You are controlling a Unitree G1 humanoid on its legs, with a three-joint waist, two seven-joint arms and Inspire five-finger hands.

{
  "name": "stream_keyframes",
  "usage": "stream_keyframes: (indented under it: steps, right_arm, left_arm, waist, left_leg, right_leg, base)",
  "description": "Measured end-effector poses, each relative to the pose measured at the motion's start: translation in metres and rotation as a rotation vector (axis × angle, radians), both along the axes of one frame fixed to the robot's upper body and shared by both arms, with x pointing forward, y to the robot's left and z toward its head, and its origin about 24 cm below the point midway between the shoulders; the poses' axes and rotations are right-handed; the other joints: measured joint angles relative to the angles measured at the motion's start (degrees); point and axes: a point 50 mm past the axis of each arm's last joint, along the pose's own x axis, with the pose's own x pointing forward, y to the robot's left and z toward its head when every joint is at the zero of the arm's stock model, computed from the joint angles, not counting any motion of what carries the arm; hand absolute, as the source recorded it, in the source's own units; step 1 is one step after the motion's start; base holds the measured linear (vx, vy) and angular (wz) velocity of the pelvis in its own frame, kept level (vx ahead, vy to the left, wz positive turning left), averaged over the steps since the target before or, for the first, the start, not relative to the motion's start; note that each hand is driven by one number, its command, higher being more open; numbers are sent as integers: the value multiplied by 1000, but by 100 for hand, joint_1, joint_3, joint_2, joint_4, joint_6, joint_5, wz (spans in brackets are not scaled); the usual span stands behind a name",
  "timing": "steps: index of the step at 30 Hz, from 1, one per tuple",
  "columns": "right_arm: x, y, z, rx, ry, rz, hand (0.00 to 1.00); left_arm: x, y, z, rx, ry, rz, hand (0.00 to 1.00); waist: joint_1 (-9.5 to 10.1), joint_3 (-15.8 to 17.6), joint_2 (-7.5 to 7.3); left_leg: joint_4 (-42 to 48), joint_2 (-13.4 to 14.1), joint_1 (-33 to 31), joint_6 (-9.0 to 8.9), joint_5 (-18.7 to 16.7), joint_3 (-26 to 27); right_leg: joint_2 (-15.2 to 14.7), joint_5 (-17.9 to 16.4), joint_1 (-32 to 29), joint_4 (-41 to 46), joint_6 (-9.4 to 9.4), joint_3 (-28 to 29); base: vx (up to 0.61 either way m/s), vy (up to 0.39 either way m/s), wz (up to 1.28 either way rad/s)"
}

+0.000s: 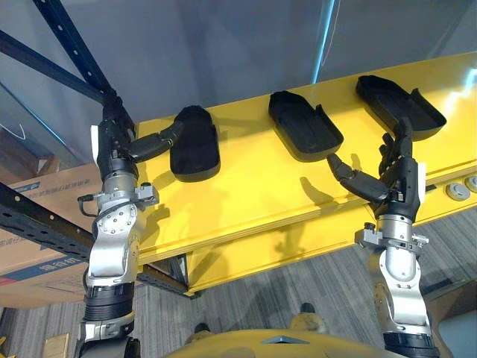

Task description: Walk over and take three plastic housings, then place them on the shelf

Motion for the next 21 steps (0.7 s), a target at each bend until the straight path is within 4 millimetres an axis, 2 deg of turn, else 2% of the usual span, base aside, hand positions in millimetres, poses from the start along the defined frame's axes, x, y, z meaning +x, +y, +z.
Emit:
stream_keyframes:
  steps: [4, 8, 12, 17, 21]
  right_arm:
    - [2, -13, -14, 11, 76, 6, 100]
    - [4, -24, -28, -38, 170, 27, 100]
    - [16, -38, -28, -58, 198, 24, 100]
    - [26, -51, -24, -95, 211, 34, 100]
    - [31, -57, -26, -98, 232, 35, 100]
  left_arm:
    - [-13, -6, 4, -13, -60, -72, 100]
    - [-15, -16, 8, -57, -126, -166, 100]
    - [-30, -26, 5, -76, -156, -243, 100]
    - [-34, -28, 1, -92, -168, -273, 100]
    - [-37, -29, 3, -102, -202, -295, 100]
  waist:
    - [30, -67, -90]
    - [148, -98, -144]
    - [154, -103, -153]
    - [188, -108, -193]
    - [299, -106, -231]
  left_leg:
    - [-1, 1, -19, -2, 1, -15]
    - [-1, -2, -60, -8, 7, -90]
    - [-1, 5, -146, -15, 31, -231]
    - [-2, 10, -208, -16, 68, -332]
    - [-4, 14, -218, -14, 85, -363]
  right_leg:
    - [2, 3, 20, -34, 0, -32]
    - [1, 4, 25, -35, -1, -76]
    - [1, 6, 45, -34, -2, -224]
    - [1, 6, 80, -34, -3, -332]
    - [1, -2, 98, -32, -14, -359]
  base:
    - [6, 10, 3]
    - [15, 15, 8]
    - [12, 6, 15]
    - [-6, 7, 12]
    - [-11, 6, 3]
